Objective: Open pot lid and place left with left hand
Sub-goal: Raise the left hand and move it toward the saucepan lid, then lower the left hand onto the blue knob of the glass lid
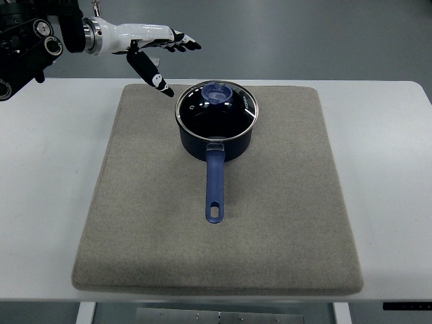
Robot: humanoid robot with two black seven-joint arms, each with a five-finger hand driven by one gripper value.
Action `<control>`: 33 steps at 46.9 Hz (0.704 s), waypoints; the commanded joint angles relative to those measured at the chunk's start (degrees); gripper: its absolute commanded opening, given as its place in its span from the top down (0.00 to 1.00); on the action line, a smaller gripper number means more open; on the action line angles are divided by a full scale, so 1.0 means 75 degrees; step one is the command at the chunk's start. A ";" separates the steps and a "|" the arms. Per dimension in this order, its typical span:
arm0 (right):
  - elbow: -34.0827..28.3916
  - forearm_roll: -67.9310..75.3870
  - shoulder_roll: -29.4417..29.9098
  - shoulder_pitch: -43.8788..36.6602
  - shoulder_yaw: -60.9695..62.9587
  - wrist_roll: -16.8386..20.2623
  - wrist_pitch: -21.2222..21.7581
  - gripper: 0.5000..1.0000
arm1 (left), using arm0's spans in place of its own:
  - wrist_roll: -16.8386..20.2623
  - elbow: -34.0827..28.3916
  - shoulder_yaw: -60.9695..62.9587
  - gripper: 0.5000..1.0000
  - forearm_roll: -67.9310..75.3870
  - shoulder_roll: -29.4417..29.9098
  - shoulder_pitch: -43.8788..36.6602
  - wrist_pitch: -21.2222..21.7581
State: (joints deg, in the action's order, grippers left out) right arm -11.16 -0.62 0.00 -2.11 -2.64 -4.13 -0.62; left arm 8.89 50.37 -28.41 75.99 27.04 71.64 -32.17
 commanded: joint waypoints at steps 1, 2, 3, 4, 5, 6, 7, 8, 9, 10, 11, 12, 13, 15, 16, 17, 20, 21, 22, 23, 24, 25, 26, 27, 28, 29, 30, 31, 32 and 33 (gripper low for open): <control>0.0000 0.0000 0.0000 0.0000 0.0000 0.0000 0.0001 0.17 | -0.0002 0.0046 0.0002 0.03 0.0180 -0.0020 0.0162 0.0001; 0.0000 0.0000 0.0000 0.0000 0.0000 0.0000 0.0001 0.17 | -0.0002 0.0046 0.0002 0.03 0.0215 -0.0031 0.0220 0.0001; 0.0000 0.0000 0.0000 0.0000 0.0000 0.0000 0.0001 0.17 | -0.0002 0.0023 0.0014 0.03 0.0239 -0.0031 0.0325 0.0001; 0.0000 0.0000 0.0000 0.0000 0.0000 0.0000 0.0001 0.17 | -0.0002 -0.0012 0.0026 0.03 0.0239 -0.0055 0.0443 -0.0011; 0.0000 0.0000 0.0000 0.0000 0.0000 0.0000 0.0001 0.17 | -0.0002 -0.0035 0.0095 0.03 0.0251 -0.0066 0.0571 -0.0023; 0.0000 0.0000 0.0000 0.0000 0.0000 0.0000 0.0001 0.17 | -0.0013 -0.0070 0.0200 0.03 0.0251 -0.0101 0.0689 -0.0034; 0.0000 0.0000 0.0000 0.0000 0.0000 0.0000 0.0001 0.17 | -0.0013 -0.0117 0.0341 0.03 0.0251 -0.0160 0.0806 -0.0034; 0.0000 0.0000 0.0000 0.0000 0.0000 0.0000 0.0001 0.17 | -0.0013 -0.0153 0.0504 0.03 0.0251 -0.0241 0.0888 -0.0034; 0.0000 0.0000 0.0000 0.0000 0.0000 0.0000 0.0001 0.17 | -0.0013 -0.0199 0.0680 0.03 0.0251 -0.0347 0.0970 -0.0023; 0.0000 0.0000 0.0000 0.0000 0.0000 0.0000 0.0001 0.17 | -0.0013 -0.0235 0.0844 0.03 0.0251 -0.0429 0.1041 -0.0023; 0.0000 0.0000 0.0000 0.0000 0.0000 0.0000 0.0001 0.17 | -0.0013 -0.0258 0.0985 0.03 0.0262 -0.0499 0.1088 0.0000; 0.0000 0.0000 0.0000 0.0000 0.0000 0.0000 0.0001 0.17 | -0.0013 -0.0293 0.1103 0.03 0.0262 -0.0570 0.1123 0.0012; 0.0000 0.0000 0.0000 0.0000 0.0000 0.0000 0.0001 0.17 | -0.0013 -0.0305 0.1197 0.03 0.0274 -0.0628 0.1158 0.0024; 0.0000 0.0000 0.0000 0.0000 0.0000 0.0000 0.0001 0.17 | -0.0025 -0.0340 0.1303 0.04 0.0274 -0.0711 0.1205 0.0024; 0.0000 0.0000 0.0000 0.0000 0.0000 0.0000 0.0001 0.17 | -0.0025 -0.0352 0.1326 0.04 0.0286 -0.0769 0.1205 0.0024; 0.0000 0.0000 0.0000 0.0000 0.0000 0.0000 0.0001 0.17 | -0.0037 -0.0352 0.1350 0.04 0.0297 -0.0851 0.1194 0.0024; 0.0000 0.0000 0.0000 0.0000 0.0000 0.0000 -0.0011 0.17 | -0.0060 -0.0364 0.1350 0.05 0.0437 -0.1039 0.1182 0.0036; 0.0000 0.0000 0.0000 0.0000 0.0000 0.0000 0.0001 0.17 | -0.0060 -0.0364 0.1350 0.05 0.0543 -0.1074 0.1182 0.0036; 0.0000 0.0000 0.0000 0.0000 0.0000 0.0000 0.0001 0.17 | -0.0060 -0.0364 0.1350 0.05 0.0671 -0.1121 0.1194 0.0036; 0.0000 0.0000 0.0000 0.0000 0.0000 0.0000 0.0001 0.17 | -0.0060 -0.0364 0.1350 0.05 0.0800 -0.1168 0.1182 0.0036; 0.0000 0.0000 0.0000 0.0000 0.0000 0.0000 0.0001 0.17 | -0.0060 -0.0364 0.1350 0.05 0.0929 -0.1191 0.1170 0.0036; 0.0000 0.0000 0.0000 0.0000 0.0000 0.0000 0.0001 0.17 | -0.0060 -0.0364 0.1338 0.05 0.1070 -0.1203 0.1159 0.0036; 0.0000 0.0000 0.0000 0.0000 0.0000 0.0000 0.0001 0.17 | -0.0060 -0.0364 0.1338 0.05 0.1210 -0.1226 0.1159 0.0047; 0.0000 0.0000 0.0000 0.0000 0.0000 0.0000 0.0001 0.17 | -0.0060 -0.0364 0.1327 0.05 0.1328 -0.1250 0.1159 0.0071; 0.0000 0.0000 0.0000 0.0000 0.0000 0.0000 0.0001 0.17 | -0.0060 -0.0364 0.1326 0.05 0.1456 -0.1262 0.1170 0.0071; 0.0000 0.0000 0.0000 0.0000 0.0000 0.0000 0.0001 0.17 | -0.0060 -0.0364 0.1315 0.05 0.1539 -0.1262 0.1170 0.0083; 0.0000 0.0000 0.0000 0.0000 0.0000 0.0000 0.0001 0.17 | -0.0060 -0.0364 0.1303 0.05 0.1598 -0.1273 0.1170 0.0094; 0.0000 0.0000 0.0000 0.0000 0.0000 0.0000 0.0001 0.17 | -0.0049 -0.0352 0.1291 0.05 0.1645 -0.1285 0.1170 0.0118; 0.0000 0.0000 0.0000 0.0000 0.0000 0.0000 0.0001 0.17 | -0.0049 -0.0352 0.1291 0.05 0.1657 -0.1320 0.1170 0.0141; 0.0000 0.0000 0.0000 0.0000 0.0000 0.0000 0.0001 0.17 | -0.0060 -0.0352 0.1303 0.05 0.1669 -0.1367 0.1170 0.0164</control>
State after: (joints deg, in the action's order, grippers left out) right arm -11.16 -0.61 0.00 -2.10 -2.64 -4.13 -0.61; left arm 8.44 47.64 -18.61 87.88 17.48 80.38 -31.38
